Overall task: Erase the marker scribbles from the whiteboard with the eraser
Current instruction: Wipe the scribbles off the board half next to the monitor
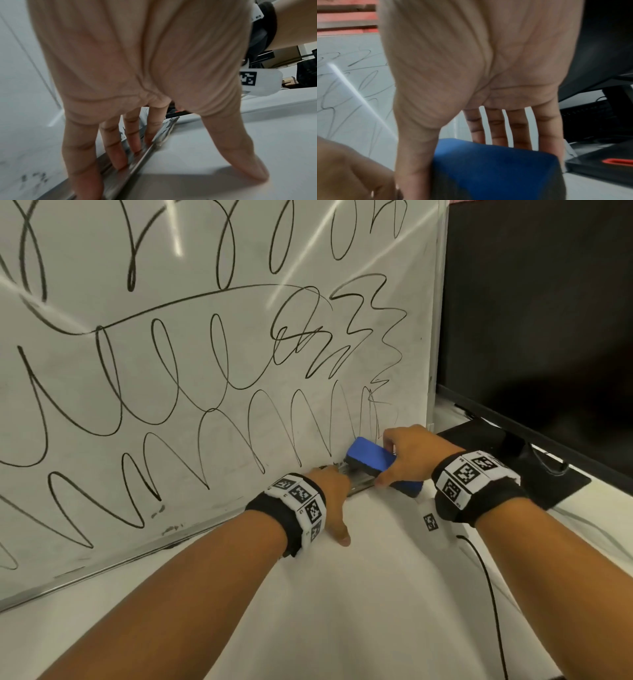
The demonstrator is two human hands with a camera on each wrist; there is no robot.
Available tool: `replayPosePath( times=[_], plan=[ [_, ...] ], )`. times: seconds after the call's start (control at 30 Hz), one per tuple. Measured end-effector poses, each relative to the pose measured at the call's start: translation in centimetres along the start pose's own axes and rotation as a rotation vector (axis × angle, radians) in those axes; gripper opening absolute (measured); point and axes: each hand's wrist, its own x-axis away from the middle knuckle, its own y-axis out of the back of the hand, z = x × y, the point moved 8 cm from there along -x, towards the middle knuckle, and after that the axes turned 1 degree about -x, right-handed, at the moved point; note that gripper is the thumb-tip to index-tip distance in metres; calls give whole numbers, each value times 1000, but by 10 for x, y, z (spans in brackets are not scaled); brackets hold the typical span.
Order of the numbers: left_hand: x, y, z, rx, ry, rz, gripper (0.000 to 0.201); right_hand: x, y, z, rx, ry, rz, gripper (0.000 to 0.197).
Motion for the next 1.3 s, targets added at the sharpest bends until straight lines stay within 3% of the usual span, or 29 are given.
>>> replayPosePath(
  times=[0.2,0.3,0.47,0.77,0.93,1.13,1.3],
  plan=[
    [-18,8,-13,-57,-14,66,93,-3,-6,-41,-70,-136,-120,75],
    [-22,10,-17,-95,-4,75,89,-4,-10,-43,-84,-107,-120,83],
    [-22,8,-18,-98,1,78,87,-11,-12,-40,-71,-57,-125,78],
    [-20,10,-19,-110,-28,109,92,-19,17,-36,-140,-1,-392,77],
    [-19,9,-18,-108,-47,96,91,-20,-11,-43,21,-30,-137,78],
    [-18,10,-18,-105,-50,93,92,-22,19,-37,-59,8,-366,74],
    [-17,10,-17,-102,-53,82,90,-22,-15,-31,33,43,-118,74]
  ],
)
